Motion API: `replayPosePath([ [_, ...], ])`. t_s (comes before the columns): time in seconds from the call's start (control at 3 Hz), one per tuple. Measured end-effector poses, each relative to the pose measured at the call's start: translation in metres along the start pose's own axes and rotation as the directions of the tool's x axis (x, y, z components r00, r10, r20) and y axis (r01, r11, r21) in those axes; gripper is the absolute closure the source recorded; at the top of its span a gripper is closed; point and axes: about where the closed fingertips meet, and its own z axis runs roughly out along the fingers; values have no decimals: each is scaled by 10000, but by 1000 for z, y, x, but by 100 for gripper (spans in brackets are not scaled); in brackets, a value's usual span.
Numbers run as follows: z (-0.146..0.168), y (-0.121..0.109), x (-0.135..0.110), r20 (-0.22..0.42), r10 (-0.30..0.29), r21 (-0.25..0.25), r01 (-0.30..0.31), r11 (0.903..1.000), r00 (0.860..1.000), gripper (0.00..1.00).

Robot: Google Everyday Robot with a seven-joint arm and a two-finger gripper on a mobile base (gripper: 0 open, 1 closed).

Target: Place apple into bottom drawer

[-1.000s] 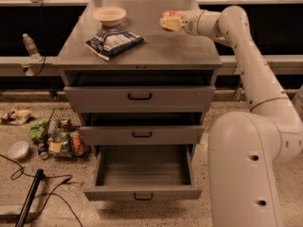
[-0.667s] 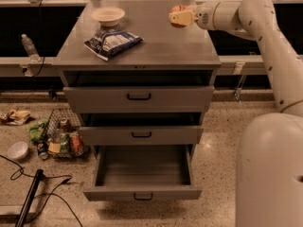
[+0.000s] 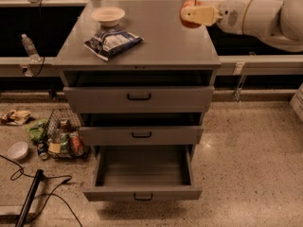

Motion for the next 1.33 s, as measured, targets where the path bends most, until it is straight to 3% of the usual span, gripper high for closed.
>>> replayPosePath([
  [0.33,-3,59,62,-703,791,-911,-854,9922,9944,100],
  [0.67,-11,86,96,-1109,1279,-1223,-1412,9824,9856,100],
  [1.0,-22,100,125,-1555,1609,-1105,-1791,9776,9746,100],
  [1.33,-26,112,167,-2152,1547,-838,-1761,9808,9642,100],
])
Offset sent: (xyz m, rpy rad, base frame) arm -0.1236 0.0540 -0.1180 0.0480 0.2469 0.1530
